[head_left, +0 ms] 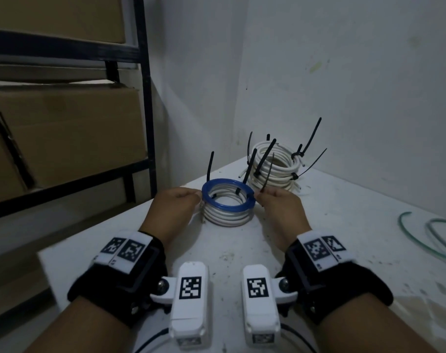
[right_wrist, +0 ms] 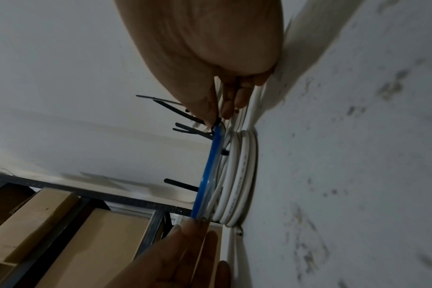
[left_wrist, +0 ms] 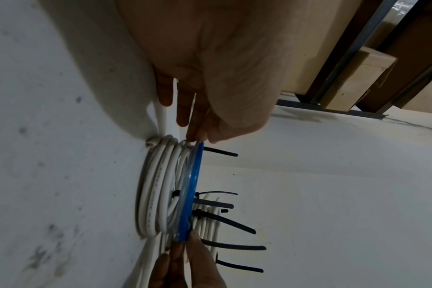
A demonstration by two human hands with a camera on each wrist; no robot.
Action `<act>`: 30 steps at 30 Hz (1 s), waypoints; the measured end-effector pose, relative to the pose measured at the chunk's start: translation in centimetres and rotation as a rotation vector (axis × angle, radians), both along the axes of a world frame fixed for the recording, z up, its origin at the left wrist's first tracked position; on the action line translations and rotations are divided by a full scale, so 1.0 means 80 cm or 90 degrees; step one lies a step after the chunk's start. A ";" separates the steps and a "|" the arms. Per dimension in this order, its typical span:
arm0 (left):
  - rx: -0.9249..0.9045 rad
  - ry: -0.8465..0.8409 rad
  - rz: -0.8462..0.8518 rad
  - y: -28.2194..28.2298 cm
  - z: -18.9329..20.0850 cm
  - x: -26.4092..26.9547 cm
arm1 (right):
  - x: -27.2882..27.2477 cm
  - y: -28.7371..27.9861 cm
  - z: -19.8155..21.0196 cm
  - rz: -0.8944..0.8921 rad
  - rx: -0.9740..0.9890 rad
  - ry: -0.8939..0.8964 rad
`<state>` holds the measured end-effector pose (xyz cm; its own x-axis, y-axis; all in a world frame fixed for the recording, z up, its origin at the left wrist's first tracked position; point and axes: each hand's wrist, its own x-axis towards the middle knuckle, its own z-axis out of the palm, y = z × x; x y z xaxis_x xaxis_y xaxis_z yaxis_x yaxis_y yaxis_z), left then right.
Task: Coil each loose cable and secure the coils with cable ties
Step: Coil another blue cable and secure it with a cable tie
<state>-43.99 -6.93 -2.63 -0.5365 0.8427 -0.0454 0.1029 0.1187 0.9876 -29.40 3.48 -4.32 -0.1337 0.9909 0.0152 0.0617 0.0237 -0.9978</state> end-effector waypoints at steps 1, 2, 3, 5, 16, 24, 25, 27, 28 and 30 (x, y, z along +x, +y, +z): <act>-0.001 -0.003 0.002 0.001 0.000 -0.001 | 0.001 0.001 -0.001 -0.003 0.000 -0.006; -0.004 -0.007 0.005 0.001 -0.001 -0.002 | 0.001 0.002 -0.001 -0.003 0.001 -0.014; -0.005 -0.010 0.002 0.002 -0.002 -0.002 | 0.001 0.004 -0.002 -0.005 0.006 -0.019; -0.006 -0.019 -0.010 0.002 -0.003 -0.003 | -0.001 0.007 -0.005 -0.019 0.014 -0.035; -0.010 -0.021 0.044 0.003 -0.005 -0.005 | 0.019 0.007 0.003 -0.016 0.031 -0.086; 0.189 -0.002 0.148 -0.005 0.013 -0.010 | 0.171 -0.067 0.046 0.015 0.132 -0.295; 0.202 0.021 0.152 -0.004 0.016 -0.008 | 0.197 -0.079 0.049 0.022 0.127 -0.313; 0.207 0.041 0.140 -0.001 0.029 0.016 | 0.252 -0.103 0.055 0.025 0.117 -0.355; 0.205 0.043 0.113 0.001 0.037 0.038 | 0.280 -0.115 0.058 0.020 0.119 -0.379; 0.198 0.042 0.021 0.001 0.059 0.106 | 0.337 -0.136 0.062 0.009 0.129 -0.427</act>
<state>-35.54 -6.85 2.12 -0.5575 0.7923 0.2480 0.1694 -0.1839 0.9682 -2.48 -7.42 0.61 -0.1916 0.9755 0.1085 0.6613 0.2099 -0.7201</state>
